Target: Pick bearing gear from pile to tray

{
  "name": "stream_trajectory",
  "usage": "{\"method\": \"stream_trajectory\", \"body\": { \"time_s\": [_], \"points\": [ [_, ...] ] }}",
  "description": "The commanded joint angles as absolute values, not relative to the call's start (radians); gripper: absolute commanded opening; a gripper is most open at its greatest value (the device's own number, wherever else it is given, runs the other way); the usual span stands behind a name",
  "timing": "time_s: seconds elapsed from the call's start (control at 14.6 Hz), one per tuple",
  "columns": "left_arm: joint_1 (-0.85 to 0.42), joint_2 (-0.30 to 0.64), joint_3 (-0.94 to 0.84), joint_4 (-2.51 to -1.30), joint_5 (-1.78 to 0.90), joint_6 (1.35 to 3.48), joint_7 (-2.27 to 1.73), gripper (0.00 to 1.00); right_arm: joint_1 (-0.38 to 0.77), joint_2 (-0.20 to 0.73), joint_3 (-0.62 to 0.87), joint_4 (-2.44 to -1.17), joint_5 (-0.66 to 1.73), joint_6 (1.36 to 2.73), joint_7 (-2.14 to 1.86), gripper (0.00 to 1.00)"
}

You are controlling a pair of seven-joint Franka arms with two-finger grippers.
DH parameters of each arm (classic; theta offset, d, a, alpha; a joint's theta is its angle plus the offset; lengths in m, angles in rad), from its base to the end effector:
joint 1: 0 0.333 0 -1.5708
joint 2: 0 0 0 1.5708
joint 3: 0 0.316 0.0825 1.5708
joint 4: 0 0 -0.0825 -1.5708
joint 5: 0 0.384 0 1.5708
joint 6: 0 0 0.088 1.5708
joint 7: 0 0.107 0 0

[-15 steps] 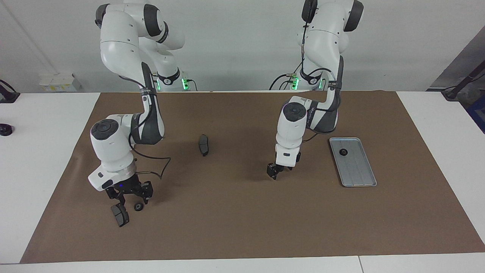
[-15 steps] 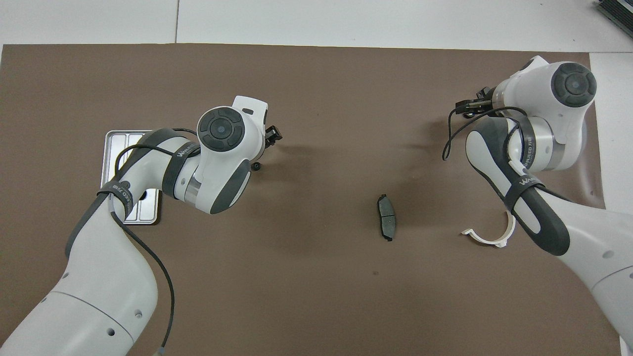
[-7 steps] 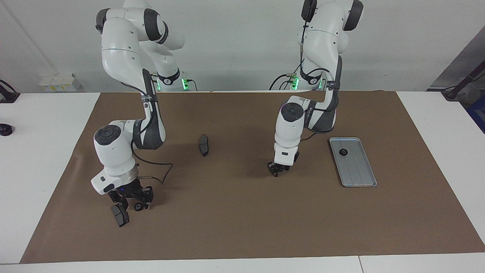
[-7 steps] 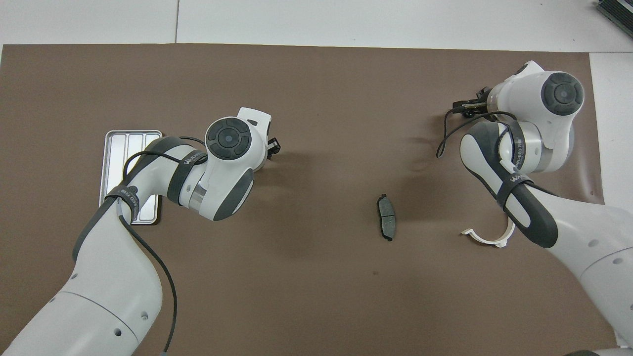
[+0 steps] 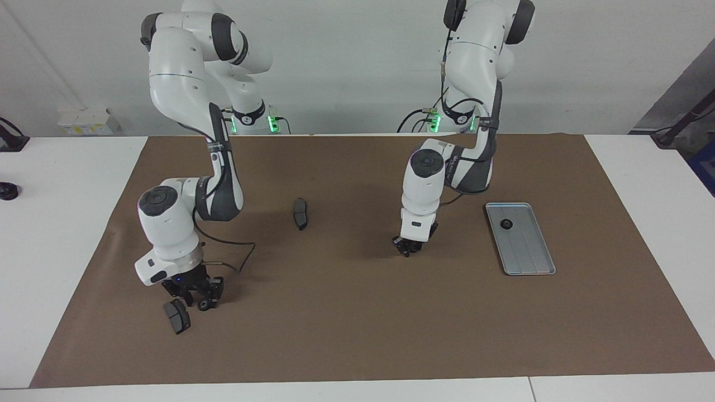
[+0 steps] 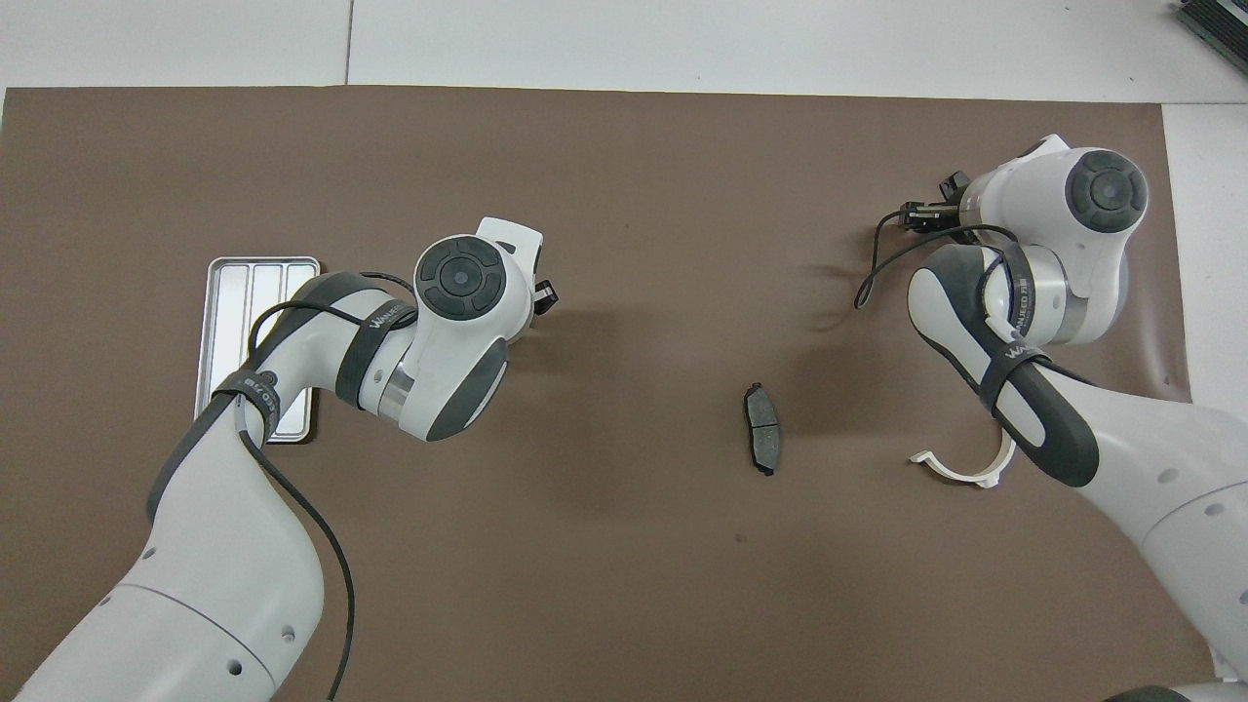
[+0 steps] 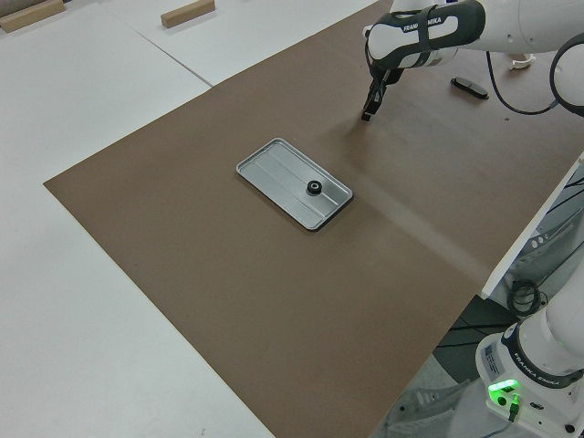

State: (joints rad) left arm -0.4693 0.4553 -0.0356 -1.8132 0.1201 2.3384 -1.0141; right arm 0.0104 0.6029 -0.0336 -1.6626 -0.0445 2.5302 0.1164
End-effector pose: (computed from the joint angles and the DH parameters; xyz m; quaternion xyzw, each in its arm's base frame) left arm 0.5756 -0.3139 0.2967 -0.9754 -0.2145 -0.0510 0.0025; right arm 0.7078 -0.0127 0.2840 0.9898 -0.0486 0.1330 0.0179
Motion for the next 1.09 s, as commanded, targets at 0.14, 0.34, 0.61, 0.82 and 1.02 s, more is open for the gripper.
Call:
{"method": "stream_trajectory", "body": {
  "time_s": [0.14, 0.34, 0.61, 0.82, 1.02],
  "points": [
    [-0.48, 0.431, -0.02, -1.836, 0.137, 2.306, -1.028, 0.0, -0.005, 0.595, -0.015, -1.686, -0.028, 2.514, 0.143, 0.4],
    [-0.459, 0.395, -0.012, -1.809, 0.135, 2.235, -1.011, 0.0, 0.0, 0.595, -0.015, -1.675, -0.028, 2.499, 0.144, 0.18],
    [-0.257, 0.256, -0.021, -1.821, 0.094, 2.131, -0.74, 0.0, 0.031, 0.588, -0.003, -1.655, -0.032, 2.487, 0.144, 0.04],
    [-0.096, 0.245, -0.018, -1.835, 0.046, 2.146, -0.461, 0.0, 0.101, 0.578, 0.006, -1.568, -0.041, 2.358, 0.14, 0.02],
    [0.012, 0.245, -0.017, -1.902, 0.018, 2.27, -0.254, 0.0, 0.194, 0.577, 0.051, -1.525, -0.038, 2.336, 0.143, 0.02]
  ]
}}
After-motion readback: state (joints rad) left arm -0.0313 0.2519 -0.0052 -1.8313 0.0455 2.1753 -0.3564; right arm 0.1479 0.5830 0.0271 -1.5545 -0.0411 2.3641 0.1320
